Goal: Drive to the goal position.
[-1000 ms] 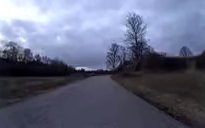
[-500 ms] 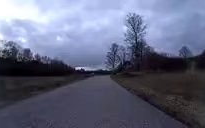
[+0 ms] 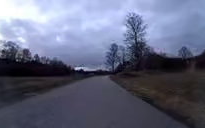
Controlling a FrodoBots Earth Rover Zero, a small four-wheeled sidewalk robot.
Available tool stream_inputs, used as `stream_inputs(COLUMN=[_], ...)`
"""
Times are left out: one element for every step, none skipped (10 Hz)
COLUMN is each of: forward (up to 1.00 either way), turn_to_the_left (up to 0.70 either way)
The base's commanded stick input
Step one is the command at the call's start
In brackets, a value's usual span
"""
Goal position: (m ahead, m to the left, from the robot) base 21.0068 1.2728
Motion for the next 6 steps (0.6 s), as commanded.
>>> stream_inputs(forward=[0.50,0.50,0.50,0.50,0.50,0.50], turn_to_the_left=[0.00,0.00,0.00,0.00,0.00,0.00])
